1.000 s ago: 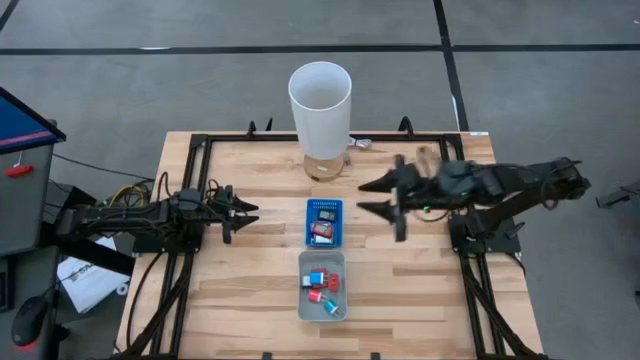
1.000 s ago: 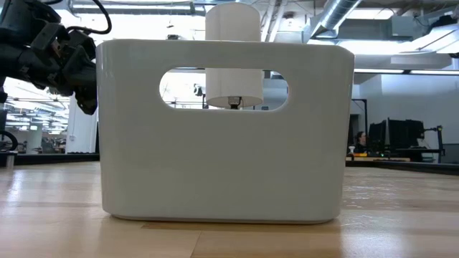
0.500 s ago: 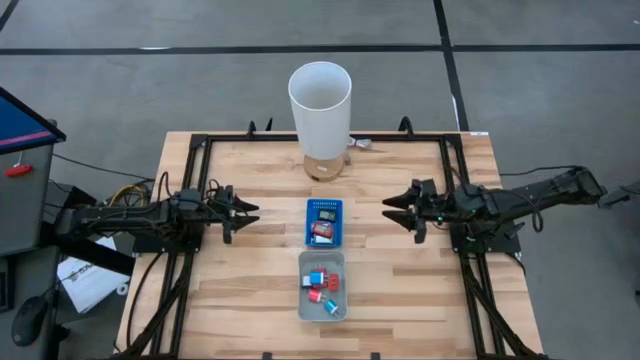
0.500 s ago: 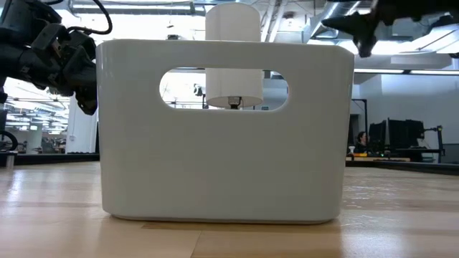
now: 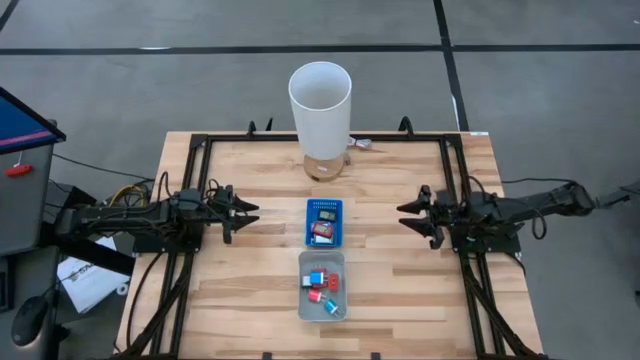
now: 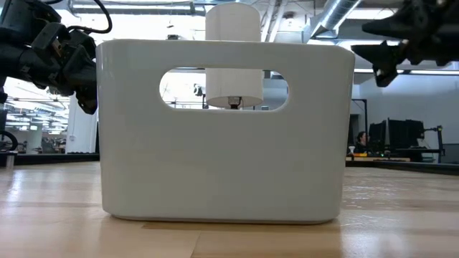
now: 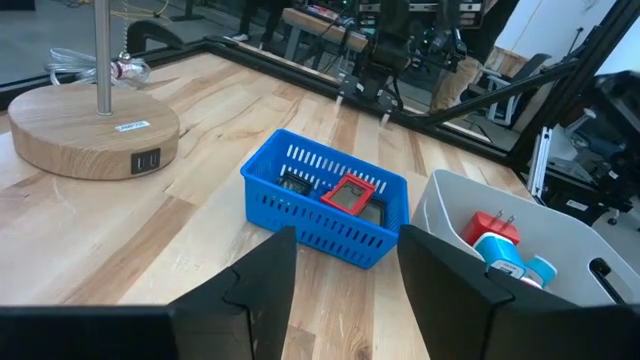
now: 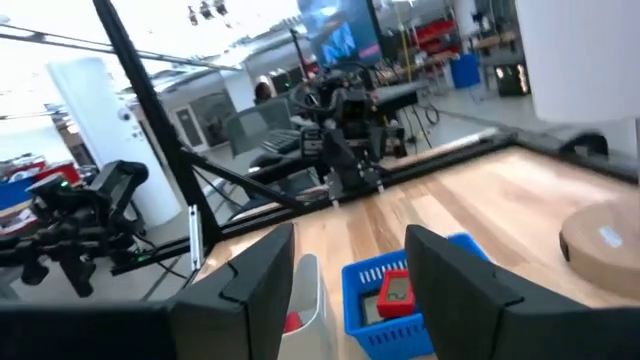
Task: Pick & Place Office items
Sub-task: Return to Home Position
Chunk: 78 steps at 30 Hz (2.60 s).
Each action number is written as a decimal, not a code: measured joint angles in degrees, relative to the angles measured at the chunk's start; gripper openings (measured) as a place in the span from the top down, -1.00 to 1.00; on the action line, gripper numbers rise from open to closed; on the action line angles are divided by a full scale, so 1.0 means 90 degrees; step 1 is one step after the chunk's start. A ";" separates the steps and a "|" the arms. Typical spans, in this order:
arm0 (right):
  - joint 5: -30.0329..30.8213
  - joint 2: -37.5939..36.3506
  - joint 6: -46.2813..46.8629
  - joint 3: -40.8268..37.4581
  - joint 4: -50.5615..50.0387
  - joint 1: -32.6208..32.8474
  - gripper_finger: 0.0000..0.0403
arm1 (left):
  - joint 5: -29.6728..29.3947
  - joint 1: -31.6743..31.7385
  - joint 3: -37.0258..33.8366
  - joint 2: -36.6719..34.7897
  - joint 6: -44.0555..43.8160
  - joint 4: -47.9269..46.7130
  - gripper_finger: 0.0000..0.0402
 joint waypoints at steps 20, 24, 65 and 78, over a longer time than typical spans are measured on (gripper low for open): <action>-0.0204 -0.1958 -0.1111 -0.0475 -0.1660 -0.0063 0.10 | -0.0002 0.0002 0.0000 0.0078 0.0000 0.0097 0.13; -0.0201 -0.1884 -0.0757 -0.0475 -0.1663 -0.0072 0.09 | -0.0001 0.0002 0.0000 0.0078 0.0000 0.0100 0.12; -0.0187 -0.1882 -0.0747 -0.0480 -0.1660 -0.0070 0.08 | 0.0000 0.0005 0.0000 0.0078 0.0000 0.0112 0.11; -0.0187 -0.1882 -0.0745 -0.0480 -0.1660 -0.0070 0.08 | 0.0000 0.0005 -0.0002 0.0078 0.0000 0.0114 0.12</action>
